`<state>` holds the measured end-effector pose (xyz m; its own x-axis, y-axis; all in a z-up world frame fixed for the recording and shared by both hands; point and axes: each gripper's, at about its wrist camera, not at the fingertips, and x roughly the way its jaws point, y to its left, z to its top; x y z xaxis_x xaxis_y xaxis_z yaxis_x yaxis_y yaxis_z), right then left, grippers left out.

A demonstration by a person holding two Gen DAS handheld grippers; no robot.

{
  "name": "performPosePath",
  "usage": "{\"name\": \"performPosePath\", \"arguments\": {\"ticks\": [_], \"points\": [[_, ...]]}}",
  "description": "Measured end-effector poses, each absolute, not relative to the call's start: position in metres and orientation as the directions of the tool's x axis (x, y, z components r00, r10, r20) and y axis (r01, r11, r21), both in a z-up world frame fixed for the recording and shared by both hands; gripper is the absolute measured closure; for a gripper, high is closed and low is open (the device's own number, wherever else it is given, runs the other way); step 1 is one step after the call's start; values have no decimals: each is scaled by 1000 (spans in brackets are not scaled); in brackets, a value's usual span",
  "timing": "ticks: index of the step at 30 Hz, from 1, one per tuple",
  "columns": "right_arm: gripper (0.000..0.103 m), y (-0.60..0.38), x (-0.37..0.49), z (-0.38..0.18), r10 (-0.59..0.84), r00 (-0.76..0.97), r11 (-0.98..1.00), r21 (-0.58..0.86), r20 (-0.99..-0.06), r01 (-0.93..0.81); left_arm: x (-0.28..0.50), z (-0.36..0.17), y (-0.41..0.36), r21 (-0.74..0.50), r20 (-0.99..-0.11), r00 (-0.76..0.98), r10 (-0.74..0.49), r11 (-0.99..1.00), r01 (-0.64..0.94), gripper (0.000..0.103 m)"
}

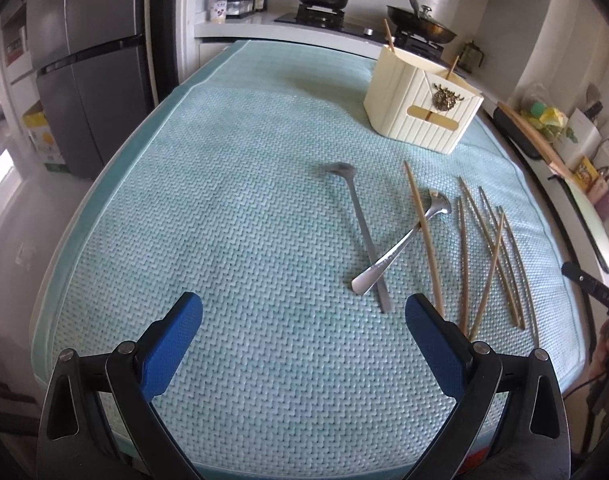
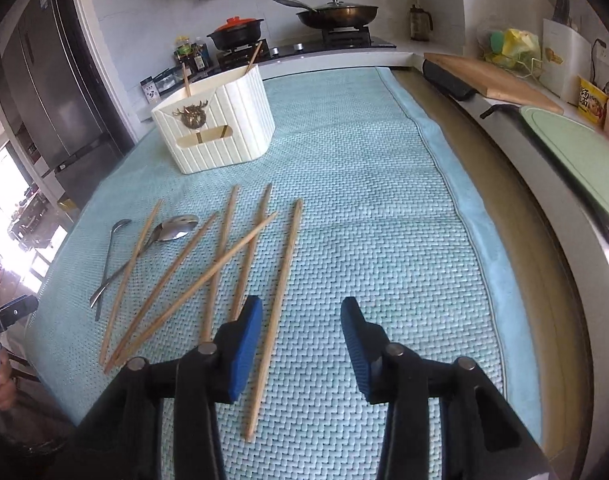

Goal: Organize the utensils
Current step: 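Move both tools back down toward the remaining utensils, then grasp a wooden chopstick with the right tool while the left tool approaches the silver spoon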

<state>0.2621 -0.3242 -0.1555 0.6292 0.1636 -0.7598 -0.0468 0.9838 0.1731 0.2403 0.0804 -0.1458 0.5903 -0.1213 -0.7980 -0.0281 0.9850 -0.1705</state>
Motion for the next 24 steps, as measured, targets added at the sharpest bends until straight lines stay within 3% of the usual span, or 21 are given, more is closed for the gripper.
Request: {"name": "performPosePath", "arguments": {"ticks": [14, 18, 24], "points": [[70, -297, 353, -192, 145, 534, 989, 112, -833, -93, 246, -155, 93, -186, -813, 571, -111, 980, -74, 2], [78, -291, 377, -202, 127, 518, 991, 91, -846, -95, 252, -156, 89, -188, -816, 566, -115, 979, -72, 2], [79, -279, 401, -202, 85, 505, 992, 28, -859, -119, 263, -156, 86, -190, -818, 561, -125, 980, -58, 2]]}}
